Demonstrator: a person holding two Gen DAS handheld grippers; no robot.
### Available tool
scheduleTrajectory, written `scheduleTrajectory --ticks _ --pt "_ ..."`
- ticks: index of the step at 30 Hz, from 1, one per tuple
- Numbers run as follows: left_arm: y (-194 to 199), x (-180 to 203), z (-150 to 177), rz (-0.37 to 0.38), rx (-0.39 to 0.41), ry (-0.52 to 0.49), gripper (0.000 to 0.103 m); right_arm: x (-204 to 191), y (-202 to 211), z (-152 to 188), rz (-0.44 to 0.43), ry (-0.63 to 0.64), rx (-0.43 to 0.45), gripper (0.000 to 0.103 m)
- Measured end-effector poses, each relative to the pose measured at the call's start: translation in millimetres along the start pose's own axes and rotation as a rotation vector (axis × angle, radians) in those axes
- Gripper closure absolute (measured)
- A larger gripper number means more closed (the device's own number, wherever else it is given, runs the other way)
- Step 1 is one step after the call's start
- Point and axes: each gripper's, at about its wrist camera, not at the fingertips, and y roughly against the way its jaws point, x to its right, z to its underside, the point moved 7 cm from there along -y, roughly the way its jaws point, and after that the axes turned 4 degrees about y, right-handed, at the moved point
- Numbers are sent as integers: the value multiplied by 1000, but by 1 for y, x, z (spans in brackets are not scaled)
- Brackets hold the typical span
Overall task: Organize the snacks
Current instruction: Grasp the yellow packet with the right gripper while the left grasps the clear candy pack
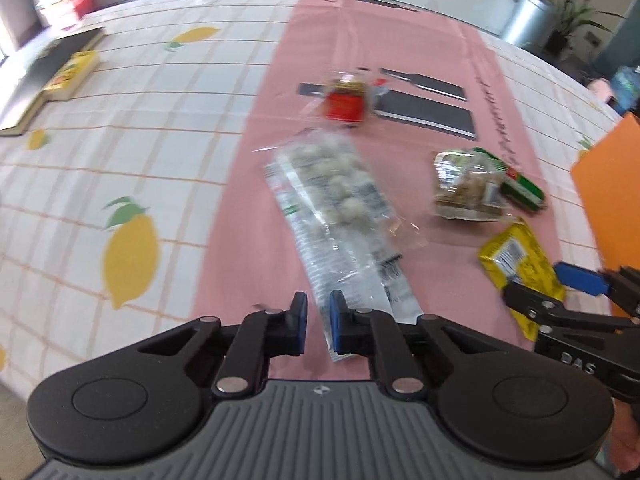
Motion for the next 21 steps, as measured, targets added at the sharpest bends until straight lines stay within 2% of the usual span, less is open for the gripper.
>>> scheduleTrajectory --ticks 3,4,5,6,7,8,11,15,21 --pt "6 -7 -1 5 20 46 87 -3 3 -2 -17 -13 8 43" --pt "8 -7 -3 17 28 55 77 -4 4 -3 -17 -13 11 43" --pt "10 -6 -4 34 37 59 59 -4 3 -5 -15 -12 12 43" --pt "12 -4 -6 57 48 61 49 -5 3 -6 -15 -9 14 42" --pt "14 -1 -8 78 62 69 30 -6 2 -8 -17 -3 13 42" --pt "16 1 -11 93 75 75 21 -7 2 -9 -21 3 12 41" --pt "11 8 -20 84 92 83 21 -9 0 -13 -37 23 15 35" --pt "-1 16 -28 80 102 90 20 -6 -3 -20 -22 25 23 35" --pt "-15 19 -41 37 131 124 19 -7 -10 -27 -43 37 25 35"
